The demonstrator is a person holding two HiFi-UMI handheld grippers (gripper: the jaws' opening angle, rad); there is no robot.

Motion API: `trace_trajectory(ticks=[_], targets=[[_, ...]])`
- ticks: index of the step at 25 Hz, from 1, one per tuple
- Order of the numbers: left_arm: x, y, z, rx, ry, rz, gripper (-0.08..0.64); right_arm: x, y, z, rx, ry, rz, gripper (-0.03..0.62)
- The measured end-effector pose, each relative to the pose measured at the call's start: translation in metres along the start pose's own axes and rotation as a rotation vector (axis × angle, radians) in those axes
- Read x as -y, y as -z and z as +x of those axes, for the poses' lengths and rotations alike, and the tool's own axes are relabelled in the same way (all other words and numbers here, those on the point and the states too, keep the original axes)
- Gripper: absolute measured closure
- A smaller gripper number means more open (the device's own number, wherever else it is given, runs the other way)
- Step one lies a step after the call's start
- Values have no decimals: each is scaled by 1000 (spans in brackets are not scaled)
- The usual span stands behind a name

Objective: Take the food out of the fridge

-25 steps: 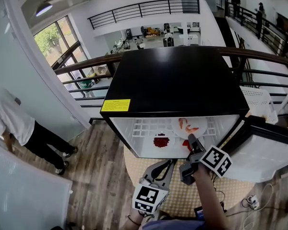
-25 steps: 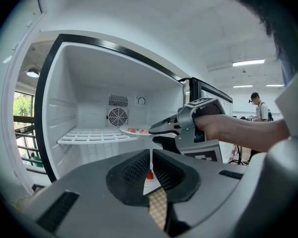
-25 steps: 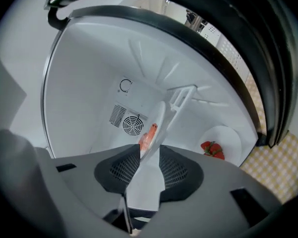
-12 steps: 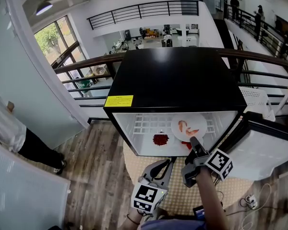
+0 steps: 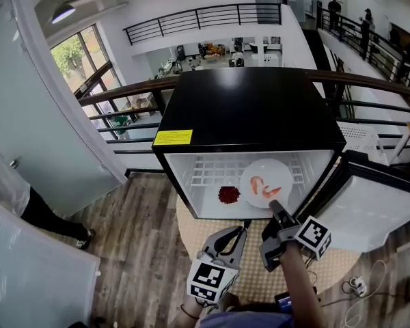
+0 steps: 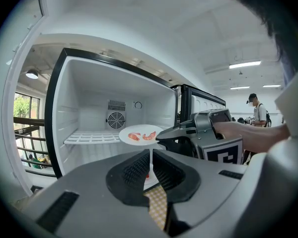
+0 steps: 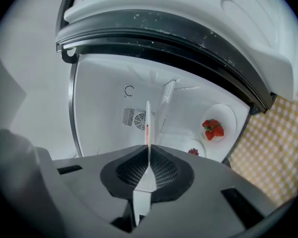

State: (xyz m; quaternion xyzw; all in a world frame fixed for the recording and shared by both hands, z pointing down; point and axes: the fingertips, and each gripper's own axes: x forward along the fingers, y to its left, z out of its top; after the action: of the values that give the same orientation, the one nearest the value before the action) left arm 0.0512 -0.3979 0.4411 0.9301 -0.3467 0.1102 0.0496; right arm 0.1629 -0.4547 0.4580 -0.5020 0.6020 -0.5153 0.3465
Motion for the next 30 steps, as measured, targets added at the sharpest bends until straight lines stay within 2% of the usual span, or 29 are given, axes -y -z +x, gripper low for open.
trace_trajectory(ticks=[9, 17, 23, 30], targets=[[9, 4, -23, 6, -4, -2, 532, 5, 35, -30, -39, 15, -18, 568], [23, 12, -49, 12, -2, 8, 532, 8, 68, -60, -66, 16, 5, 568], [37, 21, -81, 17, -11, 13, 532, 9, 94, -89, -74, -2, 38, 568], [49, 33, -120, 9, -7, 1, 532, 5, 123, -121, -70, -7, 28, 568]])
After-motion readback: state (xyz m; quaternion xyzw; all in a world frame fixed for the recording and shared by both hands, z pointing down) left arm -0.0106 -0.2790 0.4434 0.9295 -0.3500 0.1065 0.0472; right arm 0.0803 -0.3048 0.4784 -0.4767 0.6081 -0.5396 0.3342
